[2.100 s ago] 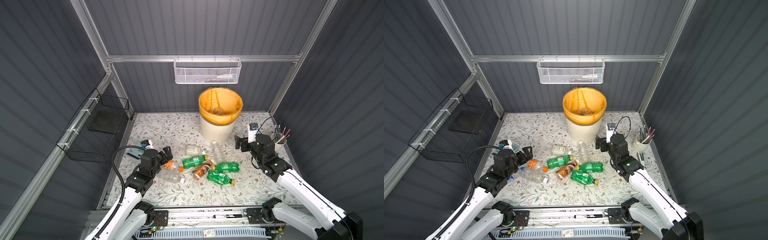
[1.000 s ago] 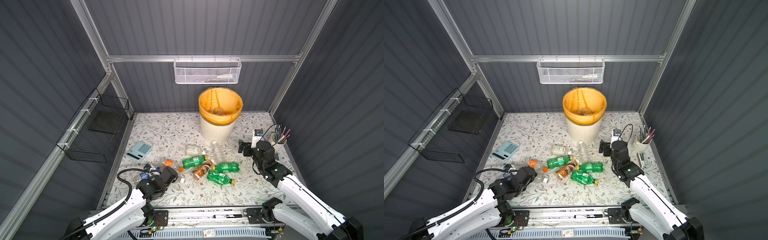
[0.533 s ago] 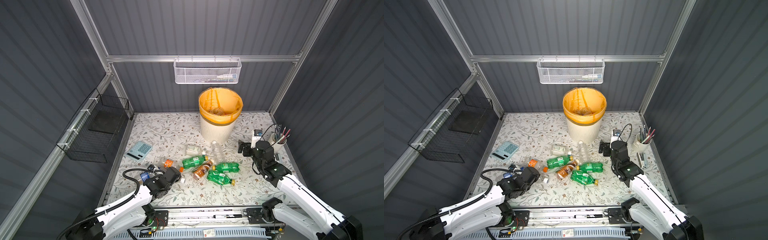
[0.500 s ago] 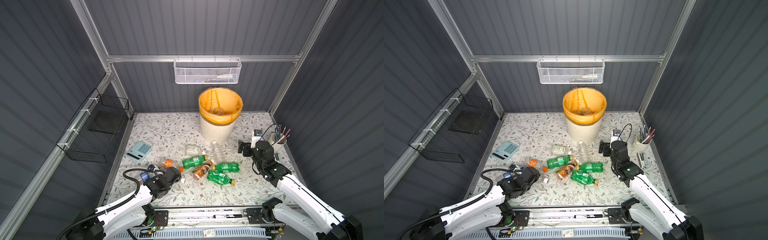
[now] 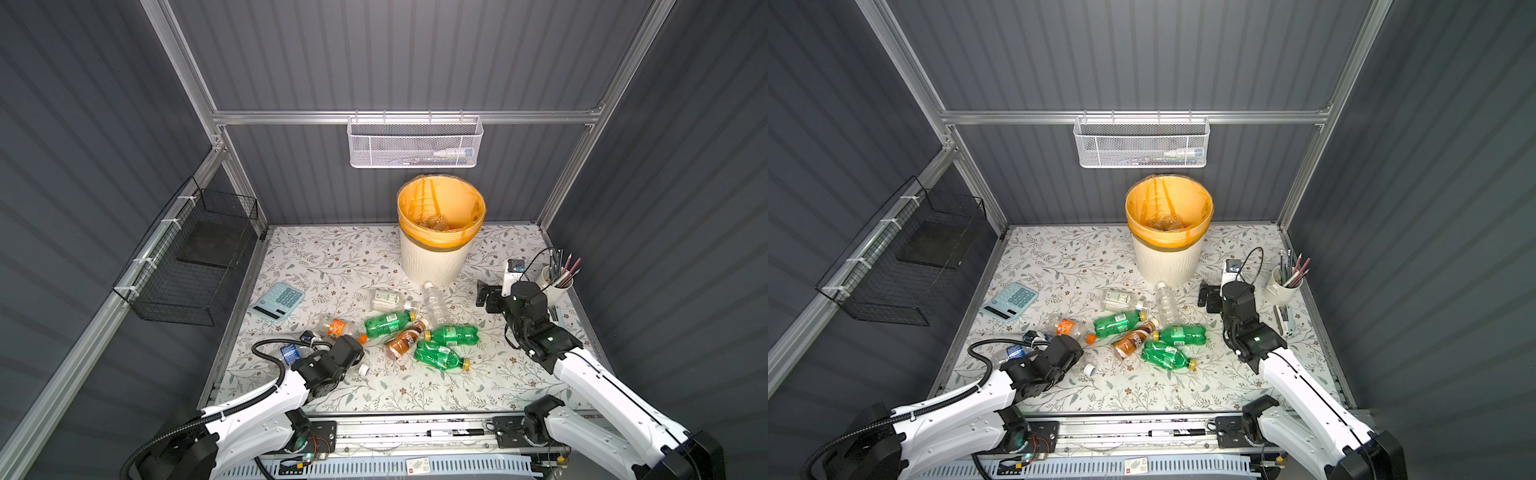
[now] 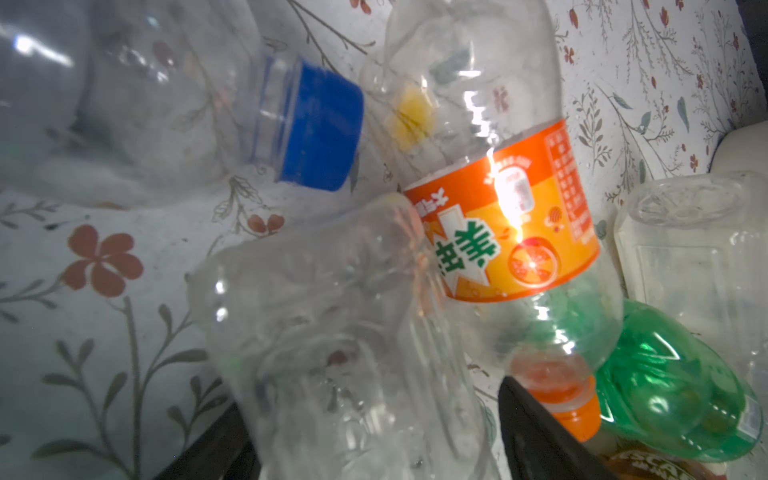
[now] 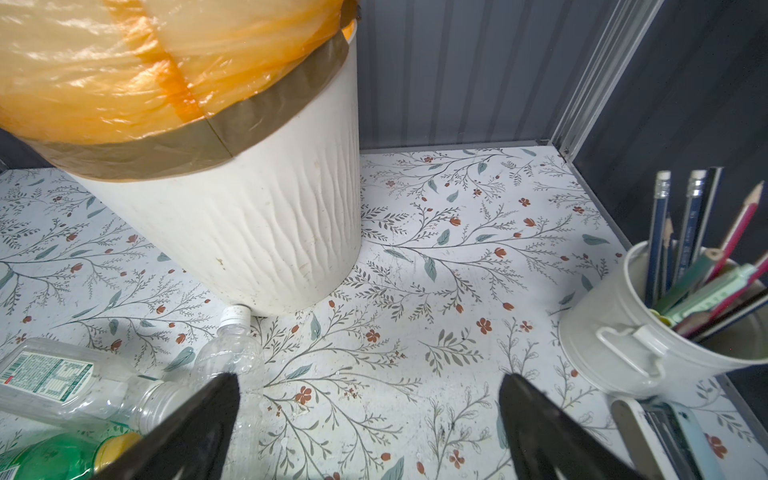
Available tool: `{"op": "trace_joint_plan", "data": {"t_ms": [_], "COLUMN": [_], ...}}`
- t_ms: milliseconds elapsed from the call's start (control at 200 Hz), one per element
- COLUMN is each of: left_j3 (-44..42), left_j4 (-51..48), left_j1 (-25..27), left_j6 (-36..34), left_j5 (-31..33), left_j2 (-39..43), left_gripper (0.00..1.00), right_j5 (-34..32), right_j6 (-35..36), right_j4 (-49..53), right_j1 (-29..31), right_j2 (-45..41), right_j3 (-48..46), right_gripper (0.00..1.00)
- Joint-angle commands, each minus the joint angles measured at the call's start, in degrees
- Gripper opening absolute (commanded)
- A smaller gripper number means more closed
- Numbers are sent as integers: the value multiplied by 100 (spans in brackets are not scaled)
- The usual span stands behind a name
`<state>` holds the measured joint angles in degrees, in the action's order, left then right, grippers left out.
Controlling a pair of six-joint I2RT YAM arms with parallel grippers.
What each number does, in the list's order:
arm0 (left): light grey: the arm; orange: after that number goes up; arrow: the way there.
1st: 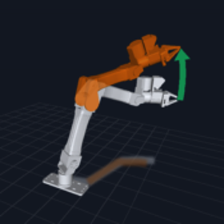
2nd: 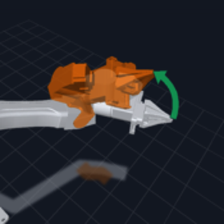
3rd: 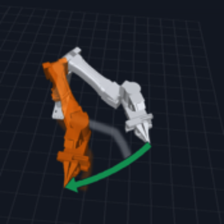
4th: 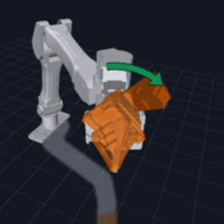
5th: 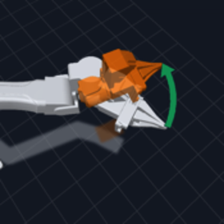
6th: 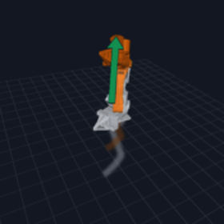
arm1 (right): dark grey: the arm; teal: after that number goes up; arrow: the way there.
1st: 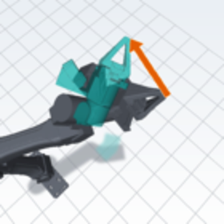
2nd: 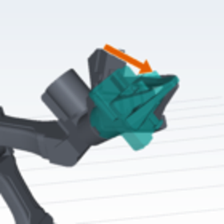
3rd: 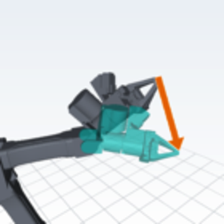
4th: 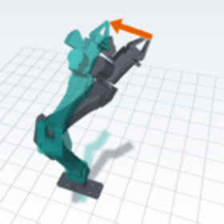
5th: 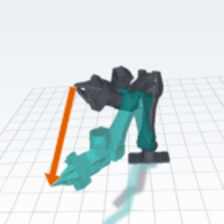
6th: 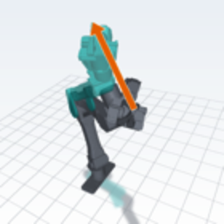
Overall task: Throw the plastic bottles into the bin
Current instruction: 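Lower the left gripper onto a clear bottle in the pile and close, then lift the clear bottle with the left gripper over the bin and open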
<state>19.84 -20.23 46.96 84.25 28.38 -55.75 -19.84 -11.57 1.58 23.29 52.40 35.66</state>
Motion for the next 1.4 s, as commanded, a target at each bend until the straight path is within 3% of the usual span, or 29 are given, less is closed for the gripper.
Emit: {"op": "trace_joint_plan", "data": {"t_ms": [0, 225, 455, 735, 986, 1156, 1396], "left_j3": [-112, -107, 148, 284, 573, 1293, 2859], "left_j4": [-21, -52, -289, -166, -95, 17, 1632], "left_j1": [41, 37, 37, 33, 38, 41, 31], "left_j6": [-48, -151, -401, -682, -1044, -2044, -4904], "left_j5": [-48, 23, 214, 272, 374, 834, 1488], "left_j2": [25, 337, 697, 888, 934, 997, 694], "left_gripper": [82, 70, 67, 53, 53, 54, 54], "right_j5": [-12, -30, -36, -47, -71, -82, -124], "right_j6": [-57, -56, -56, -73, -56, -31, -3], "right_j4": [44, 43, 44, 57, 83, 62, 66], "right_j1": [-19, -26, -36, -44, -62, -88, -136], "right_j2": [-2, -2, -30, -118, -205, -204, -323], "right_j3": [-71, -69, -68, -94, -130, -119, -116], "right_gripper": [99, 99, 99, 99, 99, 99, 99]}}
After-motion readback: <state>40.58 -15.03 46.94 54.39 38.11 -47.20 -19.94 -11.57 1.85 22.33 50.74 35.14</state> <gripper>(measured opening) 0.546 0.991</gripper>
